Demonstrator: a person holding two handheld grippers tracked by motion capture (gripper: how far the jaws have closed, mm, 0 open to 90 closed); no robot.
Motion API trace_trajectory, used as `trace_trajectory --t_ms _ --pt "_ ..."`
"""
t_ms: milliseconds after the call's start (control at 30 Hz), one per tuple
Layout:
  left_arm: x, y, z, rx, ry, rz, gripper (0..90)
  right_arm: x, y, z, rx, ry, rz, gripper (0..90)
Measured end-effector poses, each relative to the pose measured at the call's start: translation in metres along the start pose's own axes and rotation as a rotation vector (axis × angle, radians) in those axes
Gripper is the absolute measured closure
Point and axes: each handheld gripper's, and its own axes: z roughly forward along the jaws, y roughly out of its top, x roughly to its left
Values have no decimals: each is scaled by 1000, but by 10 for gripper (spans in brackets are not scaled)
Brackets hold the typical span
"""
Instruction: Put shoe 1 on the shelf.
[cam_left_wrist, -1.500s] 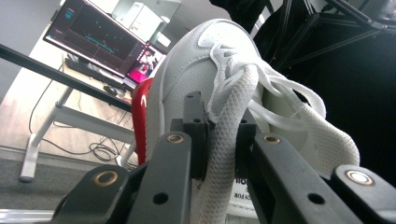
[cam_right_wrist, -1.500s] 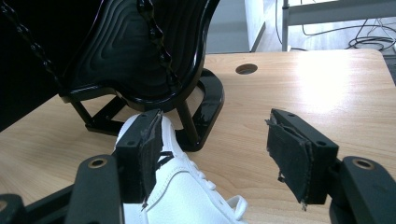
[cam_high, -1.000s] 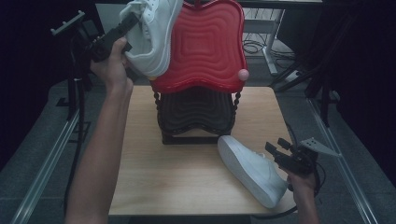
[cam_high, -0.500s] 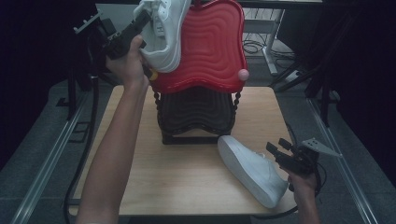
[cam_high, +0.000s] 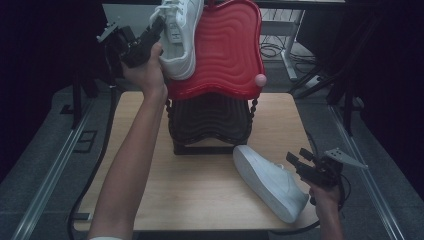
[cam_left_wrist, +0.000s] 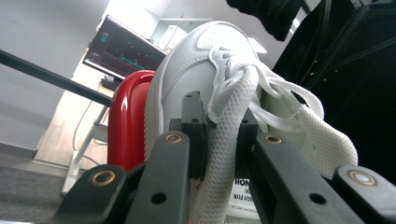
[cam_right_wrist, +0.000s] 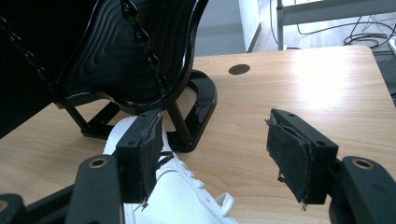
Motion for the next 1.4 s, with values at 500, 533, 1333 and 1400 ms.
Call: trace_trajectory --t_ms 500,533,1333,1400 --pt "-10 -12 8 31 34 93 683 -1 0 -2 -1 1 -4 357" --pt "-10 -12 8 33 30 100 649 -1 0 -2 -2 1 -3 357" --pt "20 16 -31 106 -145 44 311 4 -1 1 13 0 -22 358" --pt "24 18 -38 117 -150 53 312 5 -2 2 16 -1 -27 358"
